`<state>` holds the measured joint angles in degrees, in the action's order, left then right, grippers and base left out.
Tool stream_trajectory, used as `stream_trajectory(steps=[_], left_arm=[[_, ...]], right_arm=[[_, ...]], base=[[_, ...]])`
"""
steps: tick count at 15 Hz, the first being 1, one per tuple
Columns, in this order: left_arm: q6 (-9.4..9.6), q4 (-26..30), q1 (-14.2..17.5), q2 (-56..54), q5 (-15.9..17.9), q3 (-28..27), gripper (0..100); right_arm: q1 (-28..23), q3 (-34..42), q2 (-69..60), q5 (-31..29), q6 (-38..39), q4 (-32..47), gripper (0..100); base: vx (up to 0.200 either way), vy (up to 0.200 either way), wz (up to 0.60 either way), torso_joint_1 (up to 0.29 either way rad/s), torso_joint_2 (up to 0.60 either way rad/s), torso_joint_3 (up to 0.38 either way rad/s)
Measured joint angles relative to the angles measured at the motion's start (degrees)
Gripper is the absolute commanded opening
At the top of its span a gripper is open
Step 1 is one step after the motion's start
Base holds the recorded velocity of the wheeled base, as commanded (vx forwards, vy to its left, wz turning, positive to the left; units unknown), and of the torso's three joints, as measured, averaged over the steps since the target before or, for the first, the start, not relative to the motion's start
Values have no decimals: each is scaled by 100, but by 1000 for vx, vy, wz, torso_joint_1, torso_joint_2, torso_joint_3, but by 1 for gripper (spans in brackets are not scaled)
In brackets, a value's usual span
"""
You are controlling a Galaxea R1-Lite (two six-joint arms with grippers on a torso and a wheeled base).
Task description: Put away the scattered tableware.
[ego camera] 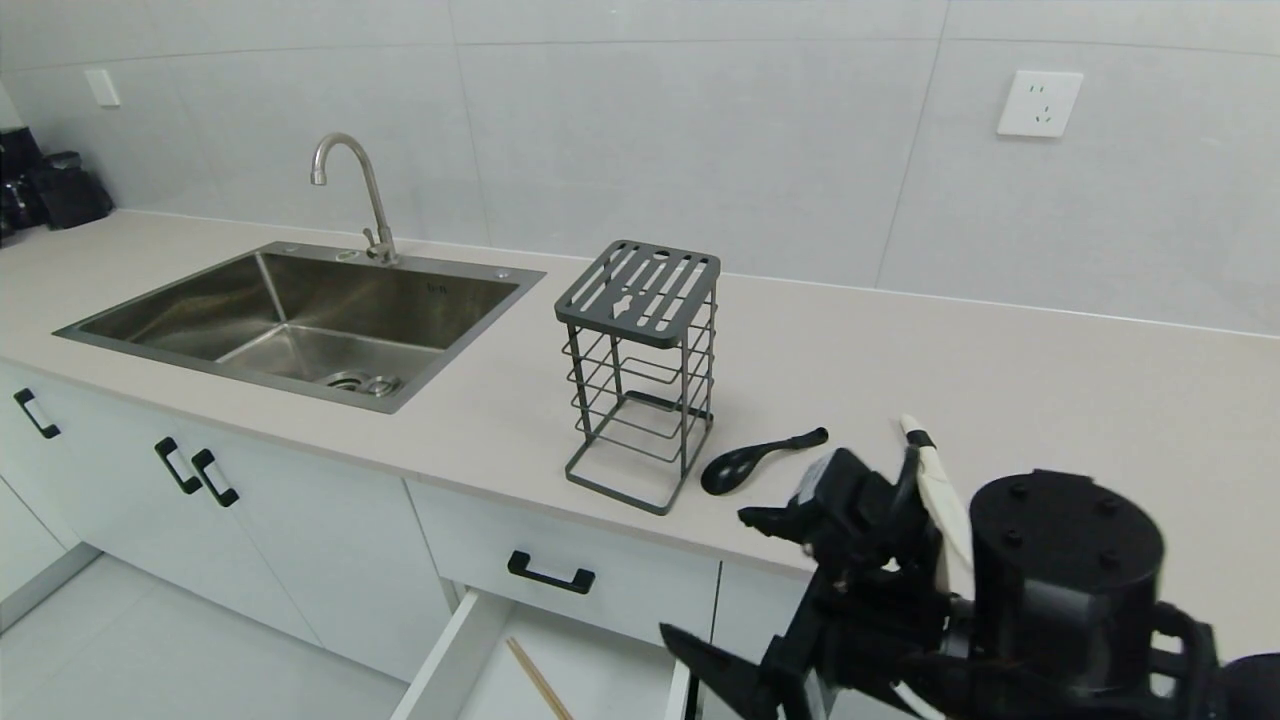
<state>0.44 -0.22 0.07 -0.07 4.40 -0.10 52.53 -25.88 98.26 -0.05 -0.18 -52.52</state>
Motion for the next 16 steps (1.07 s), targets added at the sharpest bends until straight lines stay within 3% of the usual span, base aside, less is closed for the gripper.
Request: stream_trajectory(steps=[6, 11, 16], left_arm=[[0, 0, 0, 0, 0, 0, 100], [0, -2, 0, 0, 0, 0, 100], [-1, 0, 0, 0, 0, 0, 100]], right_arm=[[-1541, 321, -750, -16, 16, 57, 100], [-2048, -30, -212, 60, -307, 57, 100], [-2345, -617, 592, 744, -747, 49, 100]], base=[[0, 0, 0, 0, 0, 0], [0, 0, 0, 0, 0, 0], [0, 0, 0, 0, 0, 0]])
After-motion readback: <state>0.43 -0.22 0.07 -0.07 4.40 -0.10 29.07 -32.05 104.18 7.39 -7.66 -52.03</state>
